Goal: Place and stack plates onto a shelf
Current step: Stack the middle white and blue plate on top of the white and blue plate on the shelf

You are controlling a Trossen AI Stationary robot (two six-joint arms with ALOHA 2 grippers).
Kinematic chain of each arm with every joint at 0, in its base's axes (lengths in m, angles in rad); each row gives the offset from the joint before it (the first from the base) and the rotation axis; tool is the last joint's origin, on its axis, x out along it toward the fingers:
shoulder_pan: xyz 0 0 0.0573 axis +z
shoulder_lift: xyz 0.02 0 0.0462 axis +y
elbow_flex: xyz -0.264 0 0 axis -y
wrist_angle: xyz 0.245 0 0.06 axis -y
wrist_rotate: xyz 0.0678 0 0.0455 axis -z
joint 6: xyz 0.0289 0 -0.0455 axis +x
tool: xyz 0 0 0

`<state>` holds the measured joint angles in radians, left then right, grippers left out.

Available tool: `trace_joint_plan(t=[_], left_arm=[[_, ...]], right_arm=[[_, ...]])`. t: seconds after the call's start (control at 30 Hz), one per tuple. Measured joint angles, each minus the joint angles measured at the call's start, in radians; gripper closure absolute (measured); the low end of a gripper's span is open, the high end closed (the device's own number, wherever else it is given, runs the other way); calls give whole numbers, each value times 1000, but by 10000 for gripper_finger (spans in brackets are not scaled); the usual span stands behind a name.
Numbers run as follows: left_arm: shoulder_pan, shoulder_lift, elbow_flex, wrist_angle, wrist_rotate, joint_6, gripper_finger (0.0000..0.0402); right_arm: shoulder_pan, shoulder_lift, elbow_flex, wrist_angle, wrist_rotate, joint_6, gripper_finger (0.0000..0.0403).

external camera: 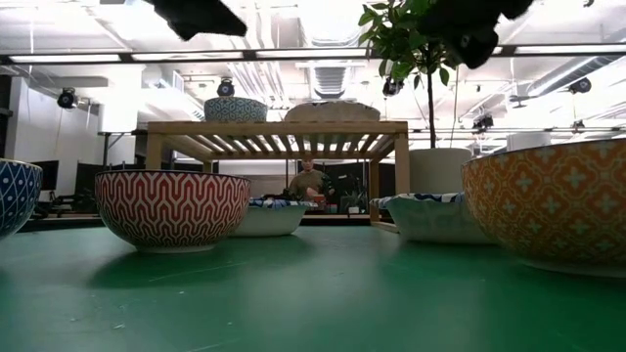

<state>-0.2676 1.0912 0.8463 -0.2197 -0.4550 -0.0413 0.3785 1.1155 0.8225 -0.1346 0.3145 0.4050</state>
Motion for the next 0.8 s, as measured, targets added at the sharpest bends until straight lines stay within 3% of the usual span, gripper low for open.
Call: trace_joint_plan(t=[0.37, 0.5, 0.63, 0.8], left_arm=[[-2, -128, -122, -6, 1, -109, 401], [-2, -134, -130, -3, 1, -108, 401], [-2, -128, -132, -5, 1, -100, 401], [-2, -128, -133, -7, 1, -95, 401]], right_arm=[[-53, 279, 412, -642, -2, 540, 394], [-59, 381, 514, -766, -71, 596, 385], [-67, 473, 589, -796, -144, 621, 344], [-86, 577, 664, -858, -158, 623, 266]])
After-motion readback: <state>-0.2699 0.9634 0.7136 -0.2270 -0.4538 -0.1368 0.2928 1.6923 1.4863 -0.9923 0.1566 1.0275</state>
